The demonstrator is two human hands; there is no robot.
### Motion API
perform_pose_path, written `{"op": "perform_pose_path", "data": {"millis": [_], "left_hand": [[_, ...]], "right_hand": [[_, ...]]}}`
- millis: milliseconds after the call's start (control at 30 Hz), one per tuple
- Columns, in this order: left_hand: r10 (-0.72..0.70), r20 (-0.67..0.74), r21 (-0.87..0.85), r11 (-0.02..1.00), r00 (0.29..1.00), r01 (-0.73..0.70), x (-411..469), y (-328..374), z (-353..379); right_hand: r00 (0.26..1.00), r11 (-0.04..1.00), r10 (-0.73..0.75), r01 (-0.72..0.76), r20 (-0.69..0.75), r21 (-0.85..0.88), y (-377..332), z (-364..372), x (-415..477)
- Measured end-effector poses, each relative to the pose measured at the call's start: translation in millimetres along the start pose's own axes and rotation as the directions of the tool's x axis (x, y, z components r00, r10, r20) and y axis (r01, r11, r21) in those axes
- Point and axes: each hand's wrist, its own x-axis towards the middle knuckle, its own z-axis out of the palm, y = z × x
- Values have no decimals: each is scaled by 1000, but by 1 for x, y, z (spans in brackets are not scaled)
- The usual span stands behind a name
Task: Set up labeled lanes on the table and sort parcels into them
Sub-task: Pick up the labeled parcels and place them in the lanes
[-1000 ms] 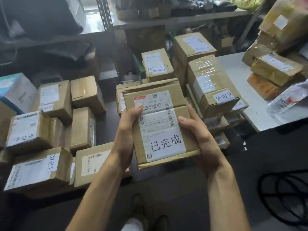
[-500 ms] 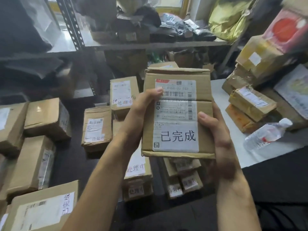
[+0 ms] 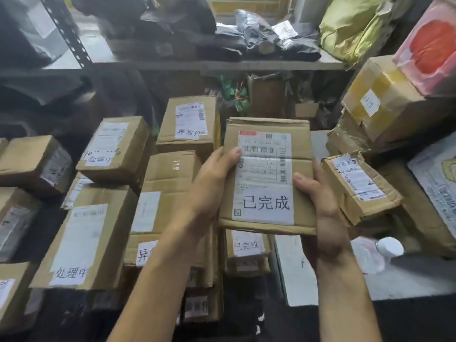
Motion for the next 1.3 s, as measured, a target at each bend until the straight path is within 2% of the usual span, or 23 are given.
{"op": "perform_pose_path", "data": {"millis": [267, 500, 667, 800, 867, 967, 1300], "left_hand": [[-73, -221, 146, 983, 972, 108, 57, -36, 18], [-84, -291, 227, 962, 953, 154, 106, -49, 24], [-93, -245, 506, 837, 965, 209, 131, -61, 14], [-118, -166, 769, 606, 979, 203, 132, -72, 16], [-141, -134, 826, 531, 981, 189, 131, -75, 20], [-166, -90, 855, 493, 982, 162, 131, -76, 22], [-174, -44, 871, 475, 984, 123, 127, -78, 28]], "right_hand": [[978, 987, 156, -160, -135, -22, 30, -42, 77], [944, 949, 310, -314, -111, -22, 65, -37, 154], [938, 938, 331, -339, -103, -72, 88, -18, 198], [932, 927, 344, -356, -113, -119, 105, -10, 214], [931, 922, 349, -362, -109, -140, 109, -9, 217], [931, 918, 358, -365, -73, -156, 112, -14, 220], [934, 905, 356, -350, -22, -241, 118, -22, 209]]}}
